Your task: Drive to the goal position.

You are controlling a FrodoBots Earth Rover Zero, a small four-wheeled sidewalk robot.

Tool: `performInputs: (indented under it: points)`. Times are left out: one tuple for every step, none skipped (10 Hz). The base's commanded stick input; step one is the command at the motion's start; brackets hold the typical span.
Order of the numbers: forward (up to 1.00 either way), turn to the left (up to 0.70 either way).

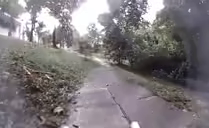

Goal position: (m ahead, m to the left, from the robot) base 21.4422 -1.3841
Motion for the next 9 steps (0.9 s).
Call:
performInputs:
  points:
    - [0.70,-0.14]
    - [0.70,-0.14]
    - [0.70,-0.14]
    - [0.70,-0.14]
    - [0.70,-0.14]
    - [0.70,0.00]
    - [0.70,0.00]
    - [0.70,0.00]
    - [0.70,0.00]
